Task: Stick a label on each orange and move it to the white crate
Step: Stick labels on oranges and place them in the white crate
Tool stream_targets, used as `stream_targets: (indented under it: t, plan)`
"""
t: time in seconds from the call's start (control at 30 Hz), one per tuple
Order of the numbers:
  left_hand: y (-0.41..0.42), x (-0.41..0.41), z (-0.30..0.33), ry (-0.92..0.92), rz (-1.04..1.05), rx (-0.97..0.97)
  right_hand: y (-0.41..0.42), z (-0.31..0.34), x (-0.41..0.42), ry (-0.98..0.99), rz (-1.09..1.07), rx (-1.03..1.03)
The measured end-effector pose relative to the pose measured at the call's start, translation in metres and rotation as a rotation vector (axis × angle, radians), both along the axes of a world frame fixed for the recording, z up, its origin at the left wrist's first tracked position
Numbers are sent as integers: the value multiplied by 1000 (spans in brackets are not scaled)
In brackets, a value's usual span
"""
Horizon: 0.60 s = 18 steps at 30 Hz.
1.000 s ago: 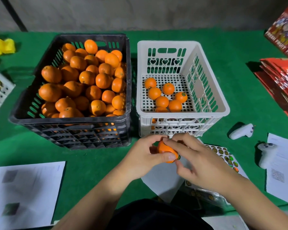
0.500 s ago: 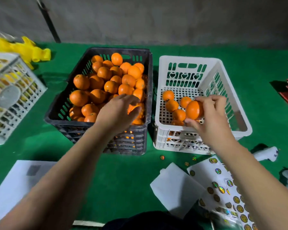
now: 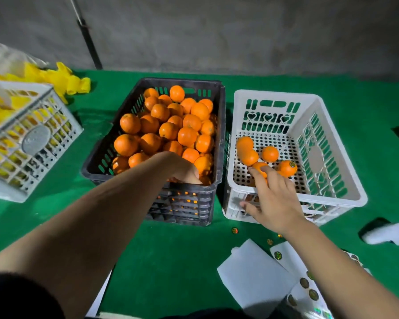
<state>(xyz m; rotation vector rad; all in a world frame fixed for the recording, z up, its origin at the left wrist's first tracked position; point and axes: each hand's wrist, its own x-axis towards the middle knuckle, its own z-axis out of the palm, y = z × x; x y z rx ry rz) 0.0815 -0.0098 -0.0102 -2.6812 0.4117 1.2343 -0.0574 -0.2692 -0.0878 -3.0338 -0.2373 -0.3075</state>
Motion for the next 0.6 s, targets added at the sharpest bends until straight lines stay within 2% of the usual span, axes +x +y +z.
stream_targets:
  t: [0.1, 0.23, 0.3, 0.4, 0.47, 0.53, 0.6]
  plan:
    - [-17, -17, 1, -67, 13, -18, 2, 1, -1, 0, -15, -41]
    - [-10, -17, 9, -171, 23, -242, 0, 5, -5, 15, 6, 29]
    - [-7, -19, 21, -350, 34, -382, 0, 4, -11, 4, 9, 94]
    - [-7, -38, 36, -785, -23, -688, 1, -8, -34, -19, 2, 210]
    - [-7, -59, 43, -933, -19, -920, 1, -23, -54, -67, -32, 293]
    - [-11, -85, 45, -904, -77, -1073, -3, -38, -75, -107, -130, 409]
    - [-24, -113, 34, -791, -148, -1178, -11, -55, -97, -125, -258, 455]
